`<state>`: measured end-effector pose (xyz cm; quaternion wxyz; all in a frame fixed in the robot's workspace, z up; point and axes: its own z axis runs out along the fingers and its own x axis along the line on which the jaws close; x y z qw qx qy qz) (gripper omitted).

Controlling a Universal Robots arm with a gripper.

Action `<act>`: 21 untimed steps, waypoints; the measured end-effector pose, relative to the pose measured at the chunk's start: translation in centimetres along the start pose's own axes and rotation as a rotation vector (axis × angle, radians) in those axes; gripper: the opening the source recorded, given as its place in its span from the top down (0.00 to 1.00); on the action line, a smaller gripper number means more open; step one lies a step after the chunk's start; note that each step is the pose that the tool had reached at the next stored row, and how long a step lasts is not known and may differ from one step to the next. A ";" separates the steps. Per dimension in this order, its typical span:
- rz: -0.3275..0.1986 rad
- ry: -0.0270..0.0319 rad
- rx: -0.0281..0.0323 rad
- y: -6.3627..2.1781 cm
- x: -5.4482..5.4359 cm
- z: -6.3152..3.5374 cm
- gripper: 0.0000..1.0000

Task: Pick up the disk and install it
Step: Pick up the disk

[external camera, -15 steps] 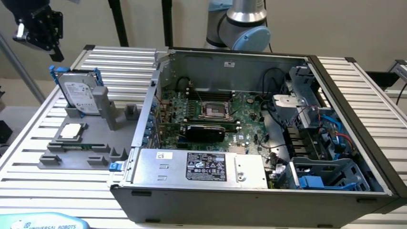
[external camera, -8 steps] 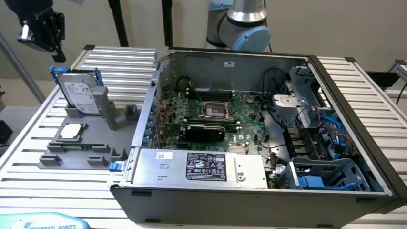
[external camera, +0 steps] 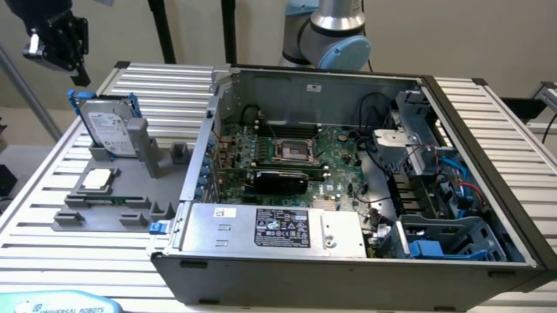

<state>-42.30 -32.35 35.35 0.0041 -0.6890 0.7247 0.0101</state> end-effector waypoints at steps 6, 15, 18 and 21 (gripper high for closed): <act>0.000 0.0000 0.0001 0.06 0.1 0.04 0.64; -0.002 0.0000 0.0000 0.22 0.0 0.92 0.52; -0.002 0.0001 -0.0001 0.22 0.0 1.43 0.52; -0.002 0.0000 0.0000 0.23 -0.1 1.99 0.52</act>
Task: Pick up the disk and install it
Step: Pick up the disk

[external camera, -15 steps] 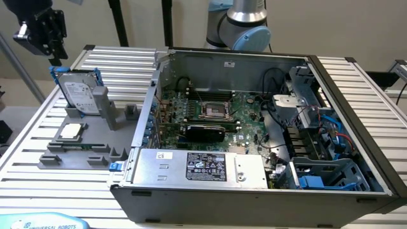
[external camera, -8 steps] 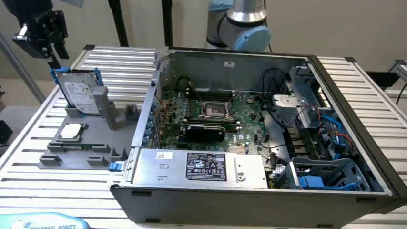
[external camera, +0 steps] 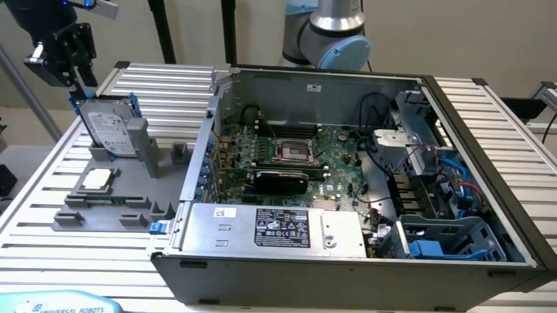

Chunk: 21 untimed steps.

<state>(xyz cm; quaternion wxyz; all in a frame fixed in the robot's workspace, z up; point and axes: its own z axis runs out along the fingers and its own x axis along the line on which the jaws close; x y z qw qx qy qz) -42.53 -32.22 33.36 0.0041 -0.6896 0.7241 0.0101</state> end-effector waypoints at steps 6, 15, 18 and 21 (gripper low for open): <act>0.000 0.0000 -0.0001 -0.01 -0.1 1.08 0.52; 0.000 0.0000 0.0000 -0.01 0.0 2.72 0.52; 0.000 0.0001 -0.0001 0.03 0.0 3.26 0.52; 0.000 -0.0001 0.0001 0.09 0.0 3.82 0.52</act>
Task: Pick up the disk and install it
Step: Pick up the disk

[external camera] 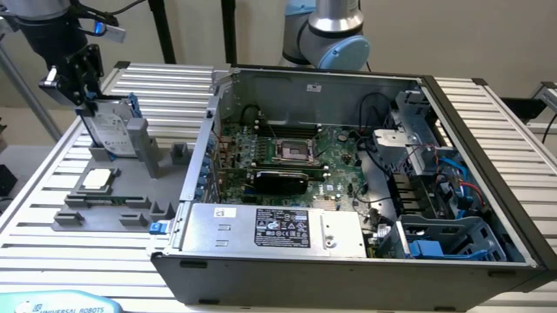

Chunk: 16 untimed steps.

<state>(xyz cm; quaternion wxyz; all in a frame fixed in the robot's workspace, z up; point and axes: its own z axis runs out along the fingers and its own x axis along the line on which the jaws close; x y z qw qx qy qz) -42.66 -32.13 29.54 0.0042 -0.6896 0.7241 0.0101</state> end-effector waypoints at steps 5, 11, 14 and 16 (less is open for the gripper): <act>0.000 0.0001 -0.0003 0.09 0.0 0.79 0.52; -0.005 0.0002 -0.0004 0.12 0.0 0.99 0.52; -0.009 0.0002 -0.0004 0.14 0.0 1.01 0.52; -0.012 0.0002 -0.0004 0.15 0.0 1.03 0.52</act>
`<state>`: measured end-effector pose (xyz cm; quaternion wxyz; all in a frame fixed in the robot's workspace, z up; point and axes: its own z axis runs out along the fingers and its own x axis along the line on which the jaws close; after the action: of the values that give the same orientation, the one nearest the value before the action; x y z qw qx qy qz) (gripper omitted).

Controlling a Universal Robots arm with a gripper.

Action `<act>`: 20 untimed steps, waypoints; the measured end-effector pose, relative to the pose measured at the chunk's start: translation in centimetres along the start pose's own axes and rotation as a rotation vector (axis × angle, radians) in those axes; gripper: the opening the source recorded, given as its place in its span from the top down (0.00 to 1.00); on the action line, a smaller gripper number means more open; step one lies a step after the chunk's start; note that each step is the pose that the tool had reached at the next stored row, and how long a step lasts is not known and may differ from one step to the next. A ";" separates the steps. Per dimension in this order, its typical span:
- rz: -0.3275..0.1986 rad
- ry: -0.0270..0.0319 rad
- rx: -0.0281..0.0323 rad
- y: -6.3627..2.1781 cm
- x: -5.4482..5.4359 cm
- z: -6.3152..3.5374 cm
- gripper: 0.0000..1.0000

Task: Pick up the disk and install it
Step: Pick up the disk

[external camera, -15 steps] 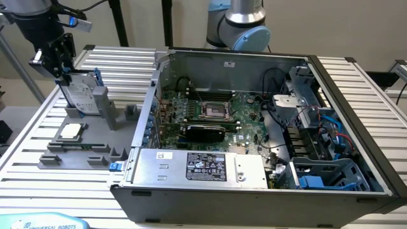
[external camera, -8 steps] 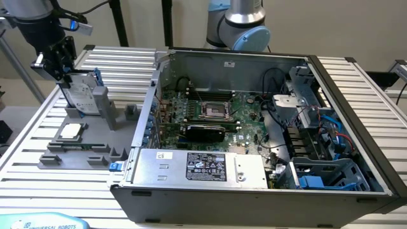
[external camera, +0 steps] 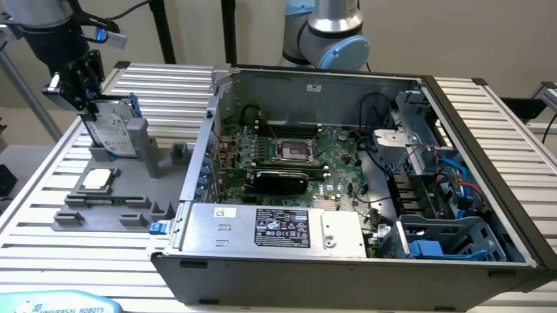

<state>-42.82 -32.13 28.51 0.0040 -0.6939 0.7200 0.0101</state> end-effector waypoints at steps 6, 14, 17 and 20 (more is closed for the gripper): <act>-0.006 0.0002 -0.0007 0.03 0.0 0.01 0.52; -0.007 0.0003 -0.0022 0.04 0.0 0.03 0.61; -0.007 0.0003 -0.0027 0.04 0.0 0.03 0.67; -0.007 0.0003 -0.0027 0.03 0.0 0.03 0.67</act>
<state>-42.84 -32.15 28.49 0.0030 -0.6965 0.7175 0.0110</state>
